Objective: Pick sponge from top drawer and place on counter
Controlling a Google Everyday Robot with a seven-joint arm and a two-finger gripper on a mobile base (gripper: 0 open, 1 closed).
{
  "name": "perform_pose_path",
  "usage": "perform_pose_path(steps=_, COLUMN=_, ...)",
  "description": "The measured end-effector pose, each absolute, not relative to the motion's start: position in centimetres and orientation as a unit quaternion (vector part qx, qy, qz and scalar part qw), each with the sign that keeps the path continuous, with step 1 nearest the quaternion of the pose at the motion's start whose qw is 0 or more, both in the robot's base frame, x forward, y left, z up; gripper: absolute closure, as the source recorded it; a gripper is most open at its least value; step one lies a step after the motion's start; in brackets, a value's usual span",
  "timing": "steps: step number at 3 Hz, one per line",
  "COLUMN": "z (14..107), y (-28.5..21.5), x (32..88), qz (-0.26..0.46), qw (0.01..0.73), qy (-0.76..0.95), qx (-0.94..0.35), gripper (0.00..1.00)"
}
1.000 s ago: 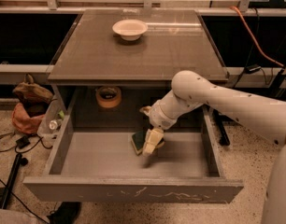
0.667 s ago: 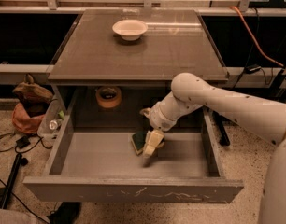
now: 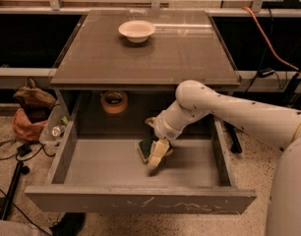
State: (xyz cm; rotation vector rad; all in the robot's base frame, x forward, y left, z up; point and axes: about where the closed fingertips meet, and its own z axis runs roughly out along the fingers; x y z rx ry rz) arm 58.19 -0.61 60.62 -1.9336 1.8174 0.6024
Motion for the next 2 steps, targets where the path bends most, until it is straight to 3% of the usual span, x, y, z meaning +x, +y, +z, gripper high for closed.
perform_pose_path(steps=1, z=60.36, y=-0.48, x=58.11, qz=0.216, qw=0.206, qy=0.653, qx=-0.696, gripper=0.11)
perform_pose_path(steps=2, z=60.36, y=-0.48, x=58.11, qz=0.216, qw=0.206, qy=0.653, qx=-0.696, gripper=0.34)
